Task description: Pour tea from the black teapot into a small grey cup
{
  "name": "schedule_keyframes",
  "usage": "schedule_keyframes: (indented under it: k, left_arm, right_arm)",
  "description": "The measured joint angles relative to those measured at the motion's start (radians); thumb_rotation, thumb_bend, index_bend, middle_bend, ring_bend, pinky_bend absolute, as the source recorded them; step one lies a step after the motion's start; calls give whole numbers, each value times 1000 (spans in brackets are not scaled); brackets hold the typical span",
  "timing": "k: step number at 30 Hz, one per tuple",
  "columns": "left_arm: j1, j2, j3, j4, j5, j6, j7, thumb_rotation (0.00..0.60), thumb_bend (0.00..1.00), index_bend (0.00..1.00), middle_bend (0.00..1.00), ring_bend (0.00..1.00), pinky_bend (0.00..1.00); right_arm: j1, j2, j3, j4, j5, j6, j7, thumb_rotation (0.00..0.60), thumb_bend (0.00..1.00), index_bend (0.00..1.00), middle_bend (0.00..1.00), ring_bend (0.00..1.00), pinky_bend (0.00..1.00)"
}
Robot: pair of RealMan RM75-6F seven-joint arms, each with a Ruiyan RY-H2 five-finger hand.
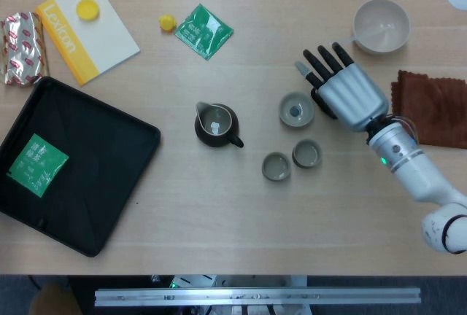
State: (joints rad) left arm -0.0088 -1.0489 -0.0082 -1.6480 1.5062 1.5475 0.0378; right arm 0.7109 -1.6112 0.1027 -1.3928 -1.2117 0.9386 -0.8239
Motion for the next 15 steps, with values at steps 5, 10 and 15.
schedule_keyframes:
  k: [5,10,15]
  left_arm:
    - [2,-1,0,9,-1,0,-8,600,267,186,224,188,187]
    - [6,-1,-1,17,-2,2,-19,600,267,186,224,188,187]
    - [7,-1,-2,27,-7,0,-30,600,267,186,224,188,187]
  right_arm:
    - [13,-30,7,-4,27,13,-35,600,0,0,31,0,103]
    - [32,-72,26,7,63,28,-72,600,0,0,43,0,103]
    - [54,-108,52,21,100,41,-90,600,0,0,53,0,103]
